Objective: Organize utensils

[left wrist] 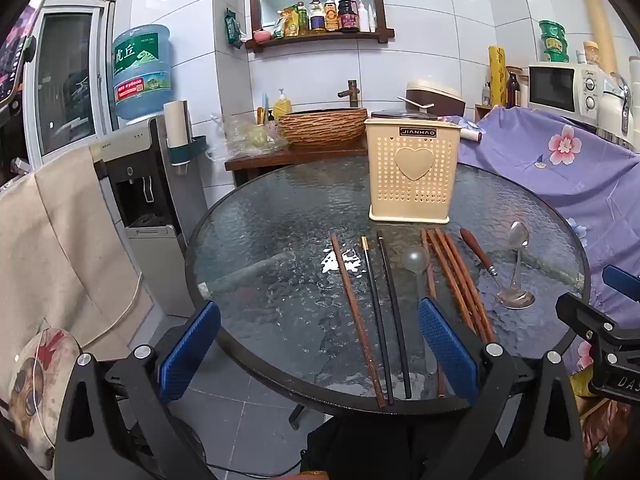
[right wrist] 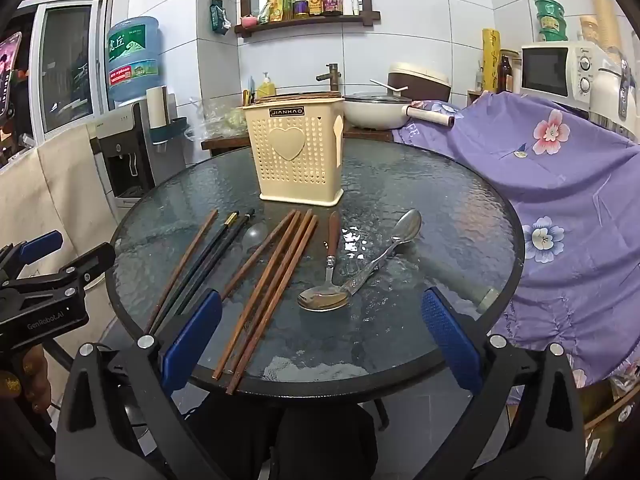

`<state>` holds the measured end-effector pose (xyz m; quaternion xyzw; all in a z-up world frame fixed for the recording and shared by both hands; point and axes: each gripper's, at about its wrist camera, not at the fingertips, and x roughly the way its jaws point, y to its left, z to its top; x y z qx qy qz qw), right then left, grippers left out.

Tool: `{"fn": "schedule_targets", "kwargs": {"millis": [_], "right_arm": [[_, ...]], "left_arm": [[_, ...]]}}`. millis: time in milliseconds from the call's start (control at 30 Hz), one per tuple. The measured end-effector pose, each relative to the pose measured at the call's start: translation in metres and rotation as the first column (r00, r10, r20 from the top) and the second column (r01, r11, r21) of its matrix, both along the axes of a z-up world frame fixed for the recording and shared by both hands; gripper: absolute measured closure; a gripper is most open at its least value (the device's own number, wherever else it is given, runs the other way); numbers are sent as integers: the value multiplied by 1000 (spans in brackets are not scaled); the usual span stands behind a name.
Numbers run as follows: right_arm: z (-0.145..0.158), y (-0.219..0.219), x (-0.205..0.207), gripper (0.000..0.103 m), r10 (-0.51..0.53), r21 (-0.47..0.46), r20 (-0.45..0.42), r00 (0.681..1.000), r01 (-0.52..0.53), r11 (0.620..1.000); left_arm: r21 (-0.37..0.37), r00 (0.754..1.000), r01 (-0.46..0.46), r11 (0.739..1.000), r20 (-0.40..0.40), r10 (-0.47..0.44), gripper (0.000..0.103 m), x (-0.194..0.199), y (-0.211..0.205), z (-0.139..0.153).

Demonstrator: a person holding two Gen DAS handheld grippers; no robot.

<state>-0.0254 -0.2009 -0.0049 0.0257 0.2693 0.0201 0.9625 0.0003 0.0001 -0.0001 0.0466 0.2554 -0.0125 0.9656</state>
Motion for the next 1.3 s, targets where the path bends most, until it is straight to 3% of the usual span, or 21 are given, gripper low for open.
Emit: {"fn": "schedule_targets", "kwargs": {"millis": [1300], "right_arm": [[-4,0,4,5,-6,-1,-8,1000,6,1000]], "left_arm": [[-7,1000,16,1000,-12,-16,6,3,-1,-8]]}}
